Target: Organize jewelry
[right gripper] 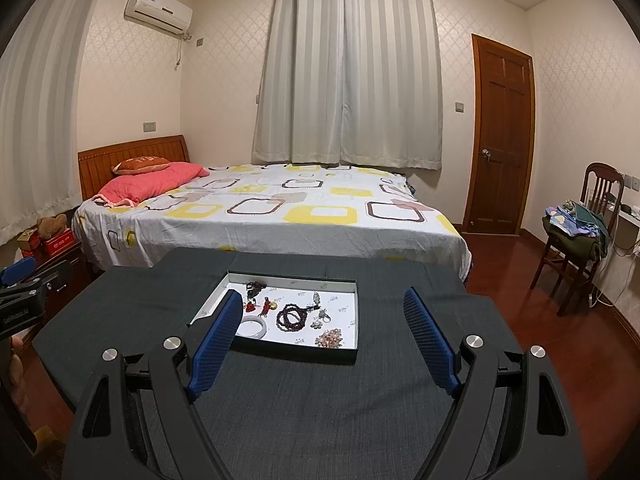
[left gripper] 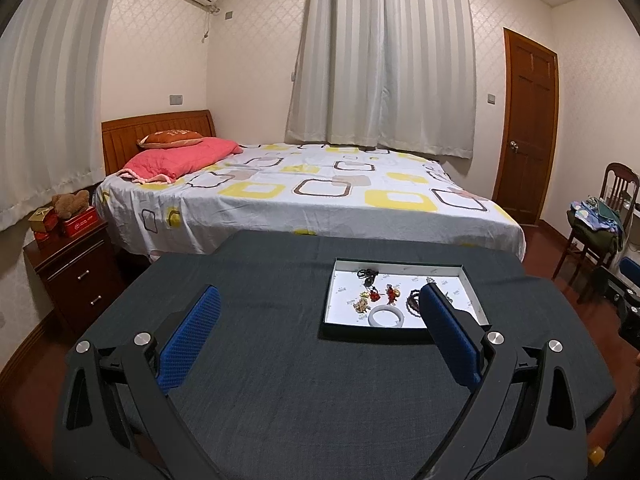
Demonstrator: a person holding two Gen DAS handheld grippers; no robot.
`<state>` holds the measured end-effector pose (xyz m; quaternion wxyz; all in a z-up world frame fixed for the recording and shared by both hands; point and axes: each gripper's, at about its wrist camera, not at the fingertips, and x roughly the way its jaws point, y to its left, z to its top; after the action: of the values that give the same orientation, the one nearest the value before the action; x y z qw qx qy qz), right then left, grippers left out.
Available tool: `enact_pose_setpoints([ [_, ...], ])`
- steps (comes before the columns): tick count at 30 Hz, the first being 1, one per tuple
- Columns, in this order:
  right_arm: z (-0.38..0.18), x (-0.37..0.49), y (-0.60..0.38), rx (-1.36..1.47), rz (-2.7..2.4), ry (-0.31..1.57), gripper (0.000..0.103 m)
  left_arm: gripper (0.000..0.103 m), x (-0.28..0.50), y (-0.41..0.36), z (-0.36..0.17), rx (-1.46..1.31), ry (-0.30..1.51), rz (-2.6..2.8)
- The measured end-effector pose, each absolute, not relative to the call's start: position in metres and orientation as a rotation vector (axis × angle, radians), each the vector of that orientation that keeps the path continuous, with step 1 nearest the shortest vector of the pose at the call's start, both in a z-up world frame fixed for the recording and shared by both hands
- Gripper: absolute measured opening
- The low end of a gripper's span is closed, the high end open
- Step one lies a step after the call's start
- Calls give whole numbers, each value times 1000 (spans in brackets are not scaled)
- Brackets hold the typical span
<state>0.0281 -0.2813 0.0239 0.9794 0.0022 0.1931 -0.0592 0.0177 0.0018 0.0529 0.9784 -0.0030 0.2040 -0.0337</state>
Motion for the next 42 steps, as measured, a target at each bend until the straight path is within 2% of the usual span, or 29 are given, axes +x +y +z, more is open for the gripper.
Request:
enact_pose_setpoints([
  [42, 13, 32, -282, 15, -118, 413, 80, 99, 40, 6, 31, -30, 461, -54],
])
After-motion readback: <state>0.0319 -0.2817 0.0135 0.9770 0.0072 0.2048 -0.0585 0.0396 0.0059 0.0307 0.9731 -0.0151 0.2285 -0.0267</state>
